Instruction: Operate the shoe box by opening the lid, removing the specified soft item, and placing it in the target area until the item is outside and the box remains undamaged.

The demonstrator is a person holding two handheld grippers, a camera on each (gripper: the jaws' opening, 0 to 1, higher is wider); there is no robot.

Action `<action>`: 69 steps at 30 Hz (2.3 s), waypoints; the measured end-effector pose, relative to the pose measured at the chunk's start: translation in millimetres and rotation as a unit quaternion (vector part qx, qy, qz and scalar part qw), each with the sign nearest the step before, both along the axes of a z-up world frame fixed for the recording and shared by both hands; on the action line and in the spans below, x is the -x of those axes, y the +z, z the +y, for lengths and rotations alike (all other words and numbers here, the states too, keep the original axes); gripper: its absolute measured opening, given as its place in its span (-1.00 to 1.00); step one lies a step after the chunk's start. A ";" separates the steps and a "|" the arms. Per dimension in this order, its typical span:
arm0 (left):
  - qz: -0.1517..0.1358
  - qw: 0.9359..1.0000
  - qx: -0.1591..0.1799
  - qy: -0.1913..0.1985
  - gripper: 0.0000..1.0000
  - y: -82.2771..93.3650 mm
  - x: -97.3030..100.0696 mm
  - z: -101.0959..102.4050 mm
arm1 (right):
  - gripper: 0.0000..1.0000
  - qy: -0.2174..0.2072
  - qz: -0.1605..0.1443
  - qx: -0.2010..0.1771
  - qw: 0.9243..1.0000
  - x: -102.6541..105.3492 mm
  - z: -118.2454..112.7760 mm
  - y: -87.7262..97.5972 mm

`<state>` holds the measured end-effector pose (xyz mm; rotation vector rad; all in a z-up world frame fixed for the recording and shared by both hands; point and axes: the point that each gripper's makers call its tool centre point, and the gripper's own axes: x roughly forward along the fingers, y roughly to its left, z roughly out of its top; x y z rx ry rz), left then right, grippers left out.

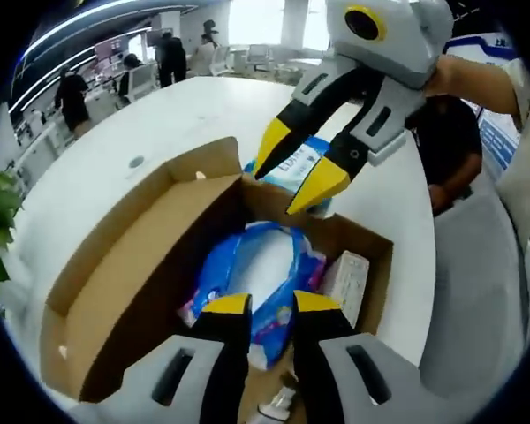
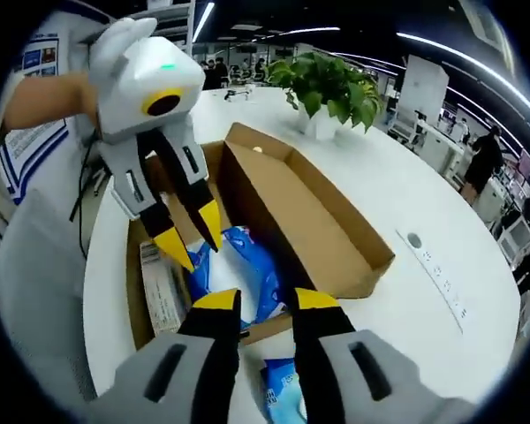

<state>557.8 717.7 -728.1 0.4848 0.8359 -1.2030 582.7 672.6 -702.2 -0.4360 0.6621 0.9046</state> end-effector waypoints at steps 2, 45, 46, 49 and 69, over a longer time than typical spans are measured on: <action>0.000 1.000 -0.004 -0.009 -0.69 -2.7 0.6 0.0 | -0.62 0.008 -0.001 0.007 1.000 -1.2 5.5 -2.8; -0.014 0.996 -0.021 -0.086 -1.00 2.9 10.9 3.4 | -1.00 -0.020 0.013 0.043 0.999 -18.3 25.9 -20.0; -0.018 0.996 -0.021 -0.085 -1.00 5.1 10.0 4.6 | -1.00 -0.018 0.010 0.041 0.999 -18.7 26.6 -18.0; -0.026 0.996 -0.018 -0.080 -1.00 13.6 7.4 8.4 | -1.00 -0.017 0.005 0.034 0.999 -19.2 28.3 -9.9; -0.054 0.995 0.007 -0.082 -1.00 88.1 12.4 5.7 | -1.00 0.007 -0.036 -0.001 0.999 -15.1 32.5 57.6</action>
